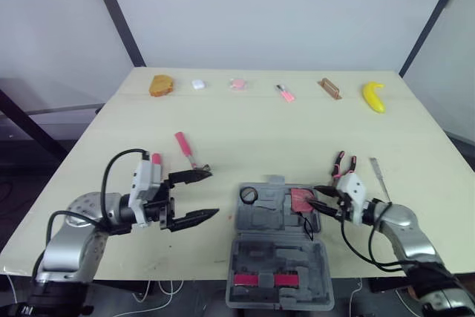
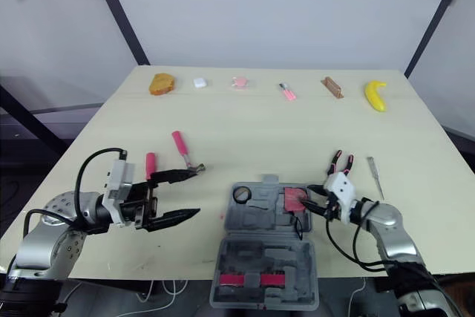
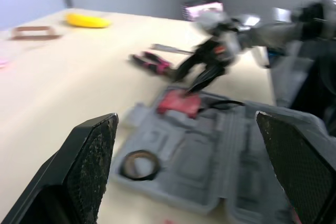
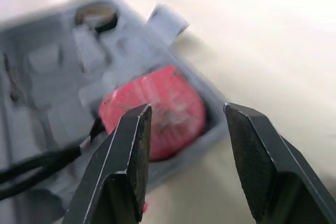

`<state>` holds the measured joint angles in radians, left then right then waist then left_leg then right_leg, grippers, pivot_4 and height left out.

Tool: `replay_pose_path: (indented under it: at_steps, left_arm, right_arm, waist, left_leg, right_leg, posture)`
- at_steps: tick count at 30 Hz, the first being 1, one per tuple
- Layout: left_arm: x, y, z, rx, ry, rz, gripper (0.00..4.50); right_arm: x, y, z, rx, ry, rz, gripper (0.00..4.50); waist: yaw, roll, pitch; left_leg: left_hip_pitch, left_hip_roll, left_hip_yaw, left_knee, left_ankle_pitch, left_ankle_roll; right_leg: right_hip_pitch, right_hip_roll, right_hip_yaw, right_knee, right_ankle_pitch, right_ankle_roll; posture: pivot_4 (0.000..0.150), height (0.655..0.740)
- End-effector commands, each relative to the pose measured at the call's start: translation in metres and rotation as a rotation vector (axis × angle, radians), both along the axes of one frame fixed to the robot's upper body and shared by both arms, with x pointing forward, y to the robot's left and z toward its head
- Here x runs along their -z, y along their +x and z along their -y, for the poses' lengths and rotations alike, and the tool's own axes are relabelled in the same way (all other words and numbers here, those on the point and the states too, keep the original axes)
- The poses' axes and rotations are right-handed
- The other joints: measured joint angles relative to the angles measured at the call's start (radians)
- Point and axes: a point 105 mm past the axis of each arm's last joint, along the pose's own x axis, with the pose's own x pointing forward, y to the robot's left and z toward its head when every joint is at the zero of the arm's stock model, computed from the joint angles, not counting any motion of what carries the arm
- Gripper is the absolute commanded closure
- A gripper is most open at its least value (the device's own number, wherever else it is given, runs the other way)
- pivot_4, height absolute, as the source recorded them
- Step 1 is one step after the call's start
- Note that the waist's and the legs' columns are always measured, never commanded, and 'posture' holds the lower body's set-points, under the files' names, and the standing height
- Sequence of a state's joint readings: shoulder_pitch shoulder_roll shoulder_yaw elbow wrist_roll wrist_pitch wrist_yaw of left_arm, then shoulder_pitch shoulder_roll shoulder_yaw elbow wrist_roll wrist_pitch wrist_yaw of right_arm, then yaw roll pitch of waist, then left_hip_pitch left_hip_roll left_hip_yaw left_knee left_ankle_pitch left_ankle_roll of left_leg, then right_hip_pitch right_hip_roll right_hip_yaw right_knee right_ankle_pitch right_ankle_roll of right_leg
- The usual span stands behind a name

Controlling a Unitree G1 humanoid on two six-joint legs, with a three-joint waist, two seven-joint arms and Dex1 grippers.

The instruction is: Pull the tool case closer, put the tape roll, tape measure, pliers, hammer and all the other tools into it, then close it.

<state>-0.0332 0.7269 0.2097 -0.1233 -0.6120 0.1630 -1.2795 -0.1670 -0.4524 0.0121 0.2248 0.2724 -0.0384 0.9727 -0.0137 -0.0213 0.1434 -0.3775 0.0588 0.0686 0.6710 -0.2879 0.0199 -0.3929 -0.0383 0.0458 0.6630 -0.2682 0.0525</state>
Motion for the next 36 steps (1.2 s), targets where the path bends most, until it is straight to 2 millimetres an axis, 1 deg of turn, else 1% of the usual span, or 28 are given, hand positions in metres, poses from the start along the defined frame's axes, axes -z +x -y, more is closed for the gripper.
replay_pose_path:
  at_steps: [1,2,4,6,7,8,11,14,16,17,18,20,21,22,24,26,29,32,36]
  left_arm:
    - [-0.005,-0.001,-0.015,-0.087,-0.047,0.014,0.0]
    - [-0.004,-0.001,-0.019,-0.104,-0.049,0.01,0.0]
    - [0.0,-0.001,-0.031,-0.164,-0.065,-0.006,0.0]
    - [0.009,-0.001,-0.053,-0.268,-0.08,-0.028,0.0]
    - [0.016,-0.002,-0.067,-0.335,-0.083,-0.038,0.0]
    - [0.021,-0.003,-0.078,-0.39,-0.076,-0.037,0.0]
    - [0.042,-0.013,-0.11,-0.525,-0.028,-0.06,0.0]
    - [0.054,-0.024,-0.14,-0.653,-0.025,-0.091,0.0]
    - [0.064,-0.033,-0.158,-0.723,0.004,-0.118,0.0]
    - [0.068,-0.037,-0.165,-0.757,0.007,-0.131,0.0]
    - [0.07,-0.04,-0.169,-0.775,0.007,-0.137,0.0]
    - [0.072,-0.044,-0.177,-0.814,0.001,-0.147,0.0]
    - [0.073,-0.045,-0.179,-0.82,0.006,-0.15,0.0]
    - [0.078,-0.05,-0.18,-0.82,0.024,-0.167,0.0]
    - [0.083,-0.055,-0.183,-0.835,0.015,-0.189,0.0]
    - [0.084,-0.055,-0.184,-0.844,0.004,-0.19,0.0]
    - [0.081,-0.052,-0.172,-0.774,0.033,-0.174,0.0]
    - [0.068,-0.04,-0.143,-0.626,0.07,-0.104,0.0]
    - [0.041,-0.023,-0.101,-0.436,0.062,-0.029,0.0]
  right_arm:
    - [-0.033,-0.007,0.025,0.064,0.022,0.093,2.19]
    - [-0.035,-0.009,0.03,0.083,0.021,0.1,2.19]
    - [-0.035,-0.015,0.051,0.173,0.02,0.093,2.19]
    - [-0.029,-0.032,0.082,0.267,0.006,0.083,2.19]
    - [-0.024,-0.043,0.1,0.322,-0.005,0.066,2.19]
    - [-0.021,-0.052,0.112,0.363,-0.001,0.05,2.19]
    - [-0.014,-0.076,0.145,0.489,0.01,0.014,2.19]
    - [-0.009,-0.102,0.171,0.594,0.011,-0.009,2.19]
    - [-0.006,-0.118,0.184,0.643,0.008,-0.022,1.81]
    - [-0.005,-0.125,0.192,0.675,0.01,-0.029,1.24]
    - [-0.005,-0.129,0.196,0.695,0.013,-0.033,1.06]
    - [-0.003,-0.139,0.205,0.727,0.028,-0.046,0.17]
    - [-0.003,-0.142,0.208,0.734,0.032,-0.051,0.05]
    - [-0.003,-0.148,0.216,0.772,0.058,-0.059,0.05]
    - [-0.002,-0.154,0.221,0.787,0.088,-0.077,0.05]
    - [-0.002,-0.155,0.222,0.788,0.089,-0.082,0.05]
    - [-0.004,-0.144,0.212,0.762,0.071,-0.077,0.05]
    - [-0.013,-0.119,0.179,0.679,0.032,-0.052,0.05]
    - [-0.026,-0.091,0.14,0.605,0.013,-0.015,0.05]
  waist:
    - [-0.001,0.0,0.0]
    - [-0.001,0.0,0.0]
    - [0.0,0.0,0.0]
    - [0.003,0.0,0.0]
    - [0.006,0.0,0.001]
    - [0.008,0.0,0.001]
    - [0.003,-0.001,0.001]
    - [-0.002,-0.001,0.001]
    - [-0.002,-0.002,0.001]
    - [-0.001,-0.002,0.001]
    - [-0.001,-0.002,0.001]
    - [0.0,-0.002,0.001]
    - [0.0,-0.003,0.001]
    - [0.0,-0.003,0.001]
    - [0.001,-0.003,0.001]
    - [0.001,-0.003,0.0]
    - [0.0,-0.003,0.0]
    - [0.0,-0.003,0.0]
    - [0.002,-0.002,0.0]
  left_leg:
    - [-0.004,0.0,0.0,0.0,0.0,0.0]
    - [-0.004,0.0,0.0,0.0,0.0,0.0]
    - [-0.004,0.0,0.001,0.0,0.0,0.0]
    - [-0.005,0.0,0.003,0.0,0.0,0.0]
    - [-0.005,0.0,0.003,-0.001,0.0,0.0]
    - [-0.006,0.0,0.003,-0.001,0.0,0.0]
    - [-0.006,-0.001,0.004,-0.001,0.0,0.0]
    - [-0.004,-0.001,0.005,-0.001,0.0,0.0]
    - [-0.003,0.0,0.005,-0.001,0.0,0.0]
    - [-0.003,0.0,0.005,-0.001,0.0,0.0]
    - [-0.003,0.0,0.004,-0.001,0.0,0.0]
    - [-0.003,0.0,0.004,-0.001,0.0,0.0]
    - [-0.003,0.0,0.004,-0.001,0.0,0.0]
    - [-0.003,0.0,0.003,-0.001,0.0,0.0]
    - [-0.003,0.0,0.003,-0.001,0.0,0.0]
    - [-0.003,0.0,0.003,-0.001,0.0,0.0]
    - [-0.003,0.004,0.002,-0.001,0.0,0.0]
    - [-0.003,0.004,0.003,-0.001,0.0,0.0]
    - [-0.003,0.005,0.003,-0.001,0.0,0.0]
  right_leg:
    - [-0.005,0.0,0.001,0.0,0.0,0.0]
    - [-0.005,0.0,0.001,0.0,0.0,0.0]
    - [-0.005,0.0,0.001,-0.001,0.0,0.0]
    - [-0.005,0.0,0.0,-0.002,0.0,0.0]
    - [-0.005,0.001,0.0,-0.002,0.0,0.0]
    - [-0.005,0.0,-0.001,-0.002,0.0,0.0]
    - [-0.005,0.0,0.0,-0.003,0.0,0.0]
    - [-0.005,0.0,0.001,-0.003,-0.001,0.0]
    - [-0.005,0.0,0.001,-0.002,-0.002,-0.002]
    - [-0.005,0.0,0.002,-0.002,-0.002,-0.003]
    - [-0.005,0.0,0.001,-0.002,-0.002,-0.003]
    - [-0.005,0.0,0.002,-0.002,-0.002,-0.003]
    - [-0.005,0.0,0.002,-0.002,-0.002,-0.003]
    - [-0.005,-0.001,0.002,-0.002,-0.002,-0.003]
    - [-0.005,-0.001,0.002,-0.002,-0.002,-0.003]
    - [-0.005,-0.001,0.002,-0.002,-0.002,-0.003]
    - [-0.005,-0.002,0.002,-0.002,-0.002,-0.003]
    - [-0.005,-0.002,0.002,-0.002,-0.002,-0.003]
    - [-0.005,-0.002,0.002,-0.002,-0.002,-0.003]
  posture:
    - [0.15,0.74]
    - [0.15,0.74]
    - [0.15,0.74]
    - [0.15,0.74]
    - [0.15,0.74]
    - [0.15,0.74]
    - [0.15,0.74]
    - [0.15,0.74]
    - [0.15,0.74]
    - [0.15,0.74]
    - [0.15,0.74]
    - [0.15,0.74]
    - [0.15,0.74]
    - [0.15,0.74]
    - [0.15,0.74]
    - [0.15,0.74]
    - [0.15,0.74]
    - [0.15,0.74]
    - [0.15,0.74]
